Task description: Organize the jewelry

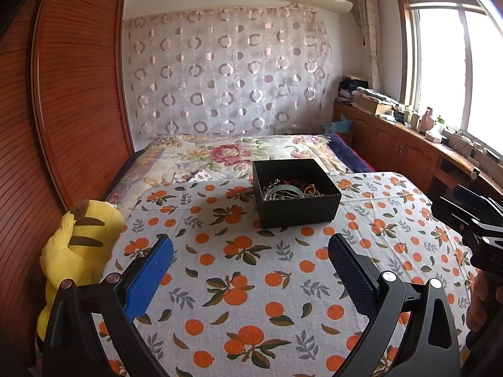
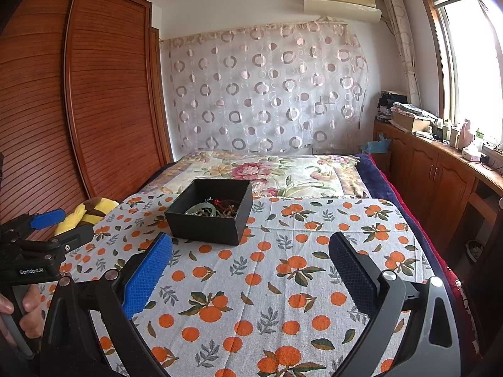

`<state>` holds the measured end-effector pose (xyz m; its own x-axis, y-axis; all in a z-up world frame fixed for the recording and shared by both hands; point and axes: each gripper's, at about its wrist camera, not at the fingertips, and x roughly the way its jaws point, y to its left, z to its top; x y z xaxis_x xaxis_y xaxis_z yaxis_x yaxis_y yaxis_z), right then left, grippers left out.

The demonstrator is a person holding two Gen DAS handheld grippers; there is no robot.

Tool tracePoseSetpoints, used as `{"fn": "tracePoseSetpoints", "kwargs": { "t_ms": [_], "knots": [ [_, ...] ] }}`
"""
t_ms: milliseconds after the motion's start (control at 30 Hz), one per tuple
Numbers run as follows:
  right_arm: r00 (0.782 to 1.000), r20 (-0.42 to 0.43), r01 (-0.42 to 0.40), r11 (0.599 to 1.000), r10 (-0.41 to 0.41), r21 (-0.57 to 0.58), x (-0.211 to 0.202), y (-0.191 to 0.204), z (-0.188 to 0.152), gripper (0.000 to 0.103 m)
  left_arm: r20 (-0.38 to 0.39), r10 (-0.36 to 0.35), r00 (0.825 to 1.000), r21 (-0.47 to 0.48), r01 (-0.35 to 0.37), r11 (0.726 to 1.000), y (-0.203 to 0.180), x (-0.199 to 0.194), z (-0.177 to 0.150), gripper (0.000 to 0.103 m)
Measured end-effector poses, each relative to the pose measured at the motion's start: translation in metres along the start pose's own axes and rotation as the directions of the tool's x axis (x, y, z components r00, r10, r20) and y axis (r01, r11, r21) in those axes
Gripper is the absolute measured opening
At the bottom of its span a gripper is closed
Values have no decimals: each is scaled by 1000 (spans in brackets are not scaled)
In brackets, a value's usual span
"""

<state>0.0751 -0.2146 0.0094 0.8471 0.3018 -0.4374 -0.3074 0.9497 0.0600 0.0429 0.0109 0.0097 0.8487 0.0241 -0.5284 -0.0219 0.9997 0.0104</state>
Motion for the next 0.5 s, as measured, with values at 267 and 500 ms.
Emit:
{"fn": "tracePoseSetpoints", "kwargs": {
  "t_ms": [267,500],
  "knots": [
    [1000,1,2,1000,-2,0,0,-1,0,100,2,0,1000,1,0,1000,-1,-1,1,95],
    [1000,2,1,1000,-1,0,0,0,0,100,4,-2,1000,0,2,1000,-3,-1,2,95]
  ]
}}
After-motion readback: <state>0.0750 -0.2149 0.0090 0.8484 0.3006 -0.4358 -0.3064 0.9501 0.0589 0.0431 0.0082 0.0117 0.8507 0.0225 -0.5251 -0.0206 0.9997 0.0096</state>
